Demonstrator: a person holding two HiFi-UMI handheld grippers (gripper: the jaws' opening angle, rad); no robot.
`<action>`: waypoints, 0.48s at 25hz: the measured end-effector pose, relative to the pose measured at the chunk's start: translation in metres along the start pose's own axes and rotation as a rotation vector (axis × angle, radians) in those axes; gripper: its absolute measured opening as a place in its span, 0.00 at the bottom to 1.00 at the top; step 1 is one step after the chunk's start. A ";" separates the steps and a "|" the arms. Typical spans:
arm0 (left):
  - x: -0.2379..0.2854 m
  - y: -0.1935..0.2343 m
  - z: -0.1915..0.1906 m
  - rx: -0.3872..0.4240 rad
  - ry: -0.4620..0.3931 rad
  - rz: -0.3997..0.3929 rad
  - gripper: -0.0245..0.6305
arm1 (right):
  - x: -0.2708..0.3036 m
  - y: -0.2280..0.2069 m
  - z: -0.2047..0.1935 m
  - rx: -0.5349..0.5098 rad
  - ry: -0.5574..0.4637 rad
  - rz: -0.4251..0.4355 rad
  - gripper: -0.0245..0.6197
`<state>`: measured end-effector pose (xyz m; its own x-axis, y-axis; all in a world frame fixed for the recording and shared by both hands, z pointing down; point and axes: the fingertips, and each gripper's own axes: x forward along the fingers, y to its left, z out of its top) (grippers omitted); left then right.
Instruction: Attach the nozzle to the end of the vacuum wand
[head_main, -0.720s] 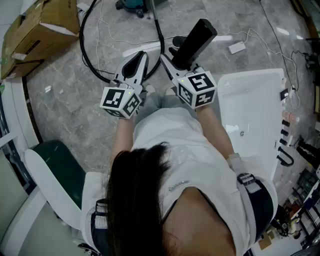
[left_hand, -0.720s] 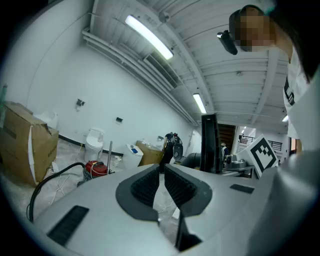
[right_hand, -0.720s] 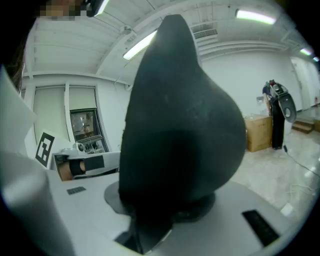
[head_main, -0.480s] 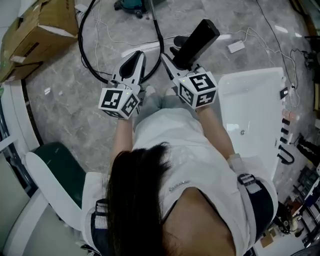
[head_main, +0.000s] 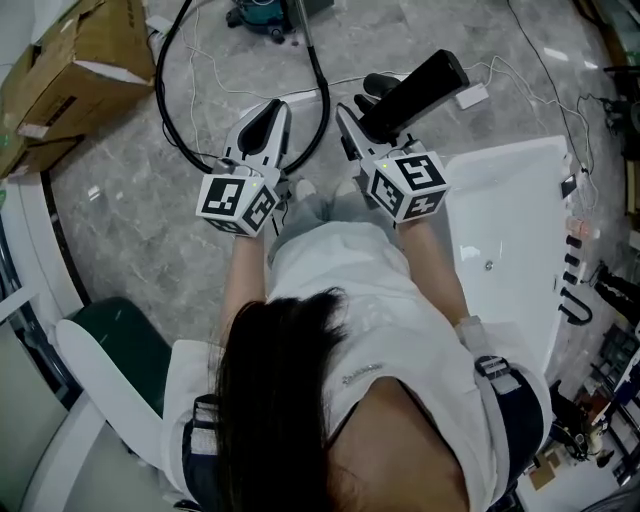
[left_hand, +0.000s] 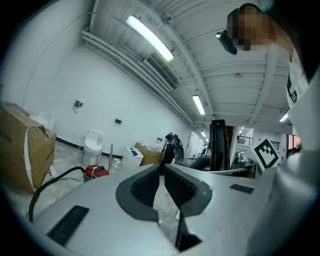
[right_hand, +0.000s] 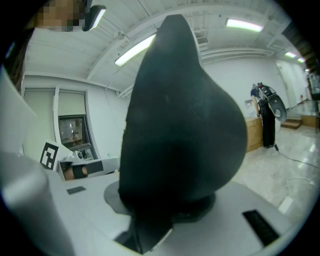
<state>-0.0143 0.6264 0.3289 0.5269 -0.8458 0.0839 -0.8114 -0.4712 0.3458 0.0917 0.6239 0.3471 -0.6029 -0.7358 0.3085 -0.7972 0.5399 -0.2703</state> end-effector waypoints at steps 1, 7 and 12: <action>0.002 0.002 0.001 -0.003 0.001 -0.008 0.09 | 0.002 -0.001 0.001 0.009 -0.008 -0.008 0.26; 0.013 0.003 0.009 0.024 0.008 -0.062 0.09 | 0.016 0.003 0.011 -0.001 -0.027 -0.026 0.26; 0.024 0.010 0.013 0.032 0.008 -0.065 0.09 | 0.031 0.004 0.016 -0.011 -0.023 -0.014 0.26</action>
<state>-0.0134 0.5980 0.3225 0.5805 -0.8112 0.0702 -0.7831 -0.5326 0.3210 0.0700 0.5966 0.3407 -0.5905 -0.7526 0.2912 -0.8061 0.5333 -0.2563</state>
